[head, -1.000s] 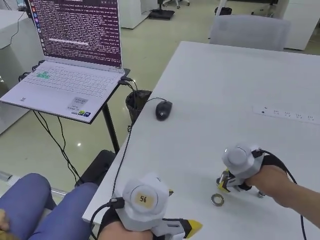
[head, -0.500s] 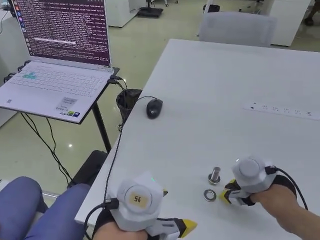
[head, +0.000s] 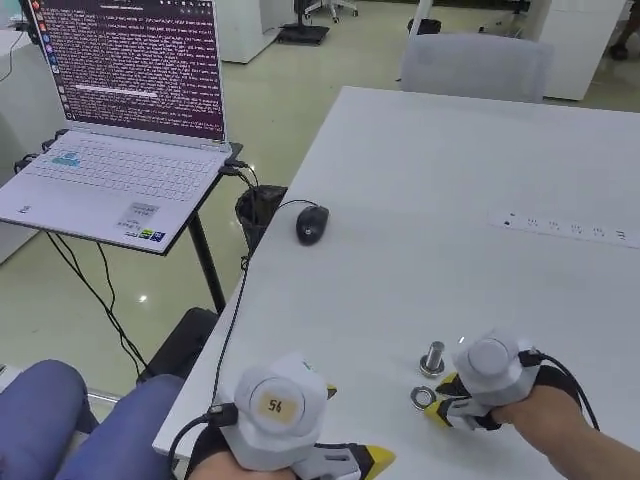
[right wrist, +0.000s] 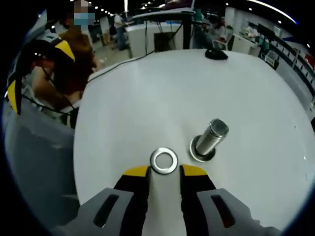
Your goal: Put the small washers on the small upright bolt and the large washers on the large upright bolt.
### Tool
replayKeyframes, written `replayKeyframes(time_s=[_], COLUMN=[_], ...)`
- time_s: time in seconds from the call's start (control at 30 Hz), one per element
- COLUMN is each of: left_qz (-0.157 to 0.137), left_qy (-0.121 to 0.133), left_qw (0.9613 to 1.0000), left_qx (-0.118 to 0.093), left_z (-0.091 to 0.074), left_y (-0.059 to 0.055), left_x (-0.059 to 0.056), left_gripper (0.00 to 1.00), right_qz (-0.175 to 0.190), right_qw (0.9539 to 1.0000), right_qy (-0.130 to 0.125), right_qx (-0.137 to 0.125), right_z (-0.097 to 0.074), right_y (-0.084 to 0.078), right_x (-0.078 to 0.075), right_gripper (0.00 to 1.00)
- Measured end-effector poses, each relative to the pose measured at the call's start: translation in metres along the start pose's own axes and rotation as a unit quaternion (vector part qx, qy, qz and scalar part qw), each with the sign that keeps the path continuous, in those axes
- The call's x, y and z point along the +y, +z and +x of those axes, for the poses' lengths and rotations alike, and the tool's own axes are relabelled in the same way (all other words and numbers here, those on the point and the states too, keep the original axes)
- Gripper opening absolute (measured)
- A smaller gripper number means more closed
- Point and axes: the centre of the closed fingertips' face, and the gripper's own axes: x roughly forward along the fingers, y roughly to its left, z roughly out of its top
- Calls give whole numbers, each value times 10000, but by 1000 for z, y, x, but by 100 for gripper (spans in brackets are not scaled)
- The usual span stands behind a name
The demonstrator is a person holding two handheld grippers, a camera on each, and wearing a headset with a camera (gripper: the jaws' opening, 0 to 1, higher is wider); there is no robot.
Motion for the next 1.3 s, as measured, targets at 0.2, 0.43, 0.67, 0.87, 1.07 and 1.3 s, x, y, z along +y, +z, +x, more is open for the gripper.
replayKeyframes(time_s=[0.2,0.43,0.67,0.87,1.07,1.3], left_qz=[-10,37,34,9,4,-6], left_qy=[-2,-19,-5,0,13,25], left_qw=[10000,10000,10000,10000,10000,10000], left_qx=[8,16,7,1,0,-8], left_z=[-2,-3,-2,-2,-2,-2], left_y=[-2,-1,-1,-2,-1,-1], left_x=[-2,-3,-3,-3,-1,0], left_gripper=[59,59,58,58,58,58], right_qz=[-423,-761,-870,-791,-694,-611], right_qw=[9990,9962,9947,9955,9964,9973], right_qy=[149,355,407,392,393,339], right_qx=[87,242,369,344,277,208], right_z=[4,4,0,-2,-3,-5], right_y=[5,3,-3,-7,-6,-3], right_x=[4,4,11,15,19,17], right_gripper=[29,25,24,23,23,23])
